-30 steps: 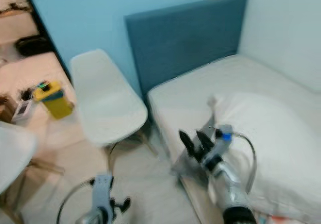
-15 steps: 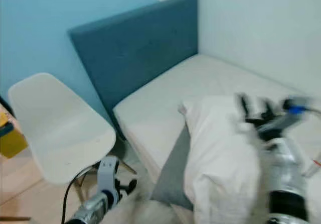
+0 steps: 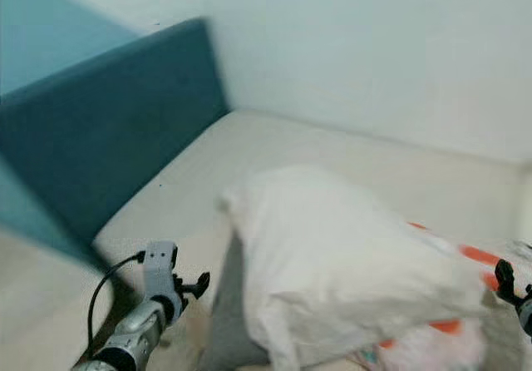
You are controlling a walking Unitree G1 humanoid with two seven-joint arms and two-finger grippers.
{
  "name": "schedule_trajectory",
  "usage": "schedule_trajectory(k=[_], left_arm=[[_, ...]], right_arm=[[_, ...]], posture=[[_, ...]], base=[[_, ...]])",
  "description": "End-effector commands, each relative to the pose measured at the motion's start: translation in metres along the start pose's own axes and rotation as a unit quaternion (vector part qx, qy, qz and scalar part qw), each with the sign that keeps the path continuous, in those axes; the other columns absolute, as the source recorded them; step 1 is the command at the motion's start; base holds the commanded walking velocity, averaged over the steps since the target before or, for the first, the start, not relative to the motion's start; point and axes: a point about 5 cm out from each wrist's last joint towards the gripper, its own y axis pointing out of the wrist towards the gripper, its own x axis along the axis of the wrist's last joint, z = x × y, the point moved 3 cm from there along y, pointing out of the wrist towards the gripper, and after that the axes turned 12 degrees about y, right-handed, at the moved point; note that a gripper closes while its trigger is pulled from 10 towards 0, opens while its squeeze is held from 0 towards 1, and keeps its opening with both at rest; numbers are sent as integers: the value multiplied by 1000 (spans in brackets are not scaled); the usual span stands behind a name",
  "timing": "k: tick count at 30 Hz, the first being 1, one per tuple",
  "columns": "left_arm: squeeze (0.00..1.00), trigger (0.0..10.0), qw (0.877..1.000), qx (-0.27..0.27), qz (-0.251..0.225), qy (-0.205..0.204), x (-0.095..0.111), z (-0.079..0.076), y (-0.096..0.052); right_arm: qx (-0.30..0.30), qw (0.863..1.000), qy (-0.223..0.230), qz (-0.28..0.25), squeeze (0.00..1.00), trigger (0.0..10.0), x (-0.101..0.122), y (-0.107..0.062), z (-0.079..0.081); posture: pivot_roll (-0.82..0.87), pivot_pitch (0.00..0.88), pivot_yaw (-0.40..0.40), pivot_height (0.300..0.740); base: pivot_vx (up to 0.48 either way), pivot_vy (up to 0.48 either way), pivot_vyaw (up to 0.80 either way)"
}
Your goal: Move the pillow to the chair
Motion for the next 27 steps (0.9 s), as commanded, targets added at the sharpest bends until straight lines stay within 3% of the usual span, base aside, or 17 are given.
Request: schedule_trajectory(k=[1,4,5,6,8,9,11,27], left_arm=[[0,10000,1000,2,7,1,-6,5,-4],[0,10000,1000,-22,3,9,-3,-7,-1],[0,10000,1000,-26,3,10,-3,-10,0],[0,10000,1000,-26,3,10,-3,-10,0],[0,10000,999,-31,3,11,-2,-14,1],[0,10000,999,-31,3,11,-2,-14,1],[0,10000,999,-34,1,13,-1,-17,2],[0,10000,999,-34,1,15,-1,-17,2]], right_arm=[[46,996,56,44,0,10000,-18,-10,11],[150,974,145,85,0,10000,-46,-33,49],[194,964,154,96,0,10000,-55,-40,69],[194,964,154,96,0,10000,-55,-40,69],[254,946,163,117,0,10000,-70,-51,99],[254,946,163,117,0,10000,-70,-51,99],[318,921,161,155,0,10000,-95,-65,139],[326,916,166,167,0,10000,-95,-74,144]], posture=[[-158,0,135,740],[-178,0,142,740],[-184,0,145,740],[-184,0,145,740],[-191,0,147,740],[-191,0,147,740],[-193,0,146,740],[-193,0,146,740]], base=[[0,0,-781],[0,0,-781],[0,0,-781],[0,0,-781],[0,0,-781],[0,0,-781],[0,0,-781],[0,0,-781]])
